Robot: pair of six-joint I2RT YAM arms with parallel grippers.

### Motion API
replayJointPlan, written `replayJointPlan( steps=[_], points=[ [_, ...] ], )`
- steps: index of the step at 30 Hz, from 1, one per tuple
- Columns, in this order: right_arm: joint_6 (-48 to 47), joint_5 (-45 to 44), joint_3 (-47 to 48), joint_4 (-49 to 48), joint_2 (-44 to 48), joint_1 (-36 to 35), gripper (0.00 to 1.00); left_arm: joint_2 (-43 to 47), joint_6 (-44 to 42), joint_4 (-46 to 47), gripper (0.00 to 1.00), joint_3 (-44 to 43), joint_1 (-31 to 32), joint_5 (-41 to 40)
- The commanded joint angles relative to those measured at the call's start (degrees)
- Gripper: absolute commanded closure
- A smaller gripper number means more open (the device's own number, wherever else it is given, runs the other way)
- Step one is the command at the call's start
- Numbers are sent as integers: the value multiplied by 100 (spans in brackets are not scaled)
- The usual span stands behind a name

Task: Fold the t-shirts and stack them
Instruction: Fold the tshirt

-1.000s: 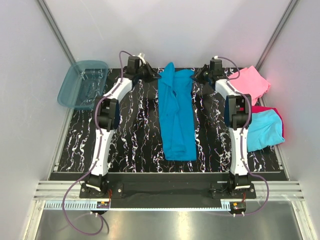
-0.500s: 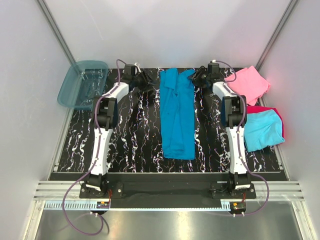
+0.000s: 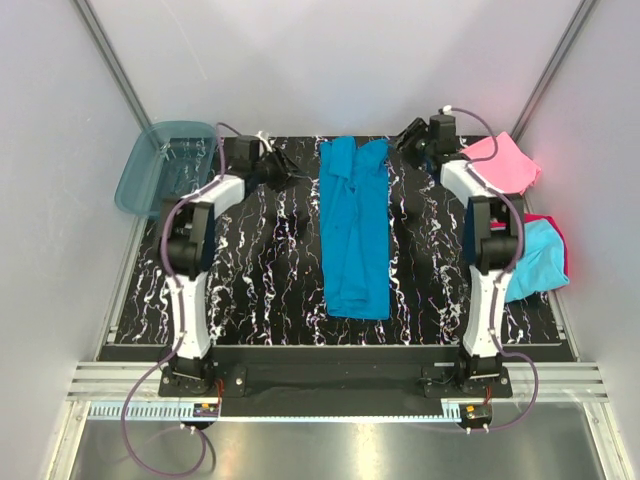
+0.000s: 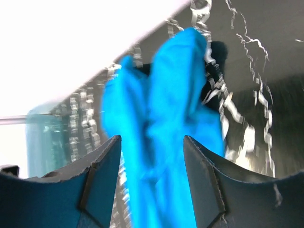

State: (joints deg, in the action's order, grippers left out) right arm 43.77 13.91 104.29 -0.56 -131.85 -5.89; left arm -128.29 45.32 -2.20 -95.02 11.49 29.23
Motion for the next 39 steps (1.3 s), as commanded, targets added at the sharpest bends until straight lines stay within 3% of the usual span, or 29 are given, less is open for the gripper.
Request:
replayJointPlan(
  steps=[1,8,14,17,19,26,34,39],
  points=[
    [9,-687,-750,29,1529,-61,38,1208,143,824,53,834,73,-277],
    [369,-1004,-4384,-92,4127,-280,38,2720,205,1493,53,3345,844,-883],
    [334,-1066,-6627,-129,5842,-684,38,3319,636,2469,53,5157,2004,-1603],
    [361,-900,-7402,-121,6625,-817,37,3407,750,3267,53,5904,2436,-1510],
    [334,-855,-7685,-15,7040,-843,38,3425,776,4187,53,6292,2542,-1185],
    [483,-609,-8460,670,8192,-966,38,3872,680,4421,54,7531,2797,-1508],
    [677,-574,-8926,592,8089,-1309,39,5199,390,3438,53,8034,2903,-1850],
    [756,-706,-8917,399,7710,-1511,38,5420,407,3251,53,8149,2956,-2018]
  ],
)
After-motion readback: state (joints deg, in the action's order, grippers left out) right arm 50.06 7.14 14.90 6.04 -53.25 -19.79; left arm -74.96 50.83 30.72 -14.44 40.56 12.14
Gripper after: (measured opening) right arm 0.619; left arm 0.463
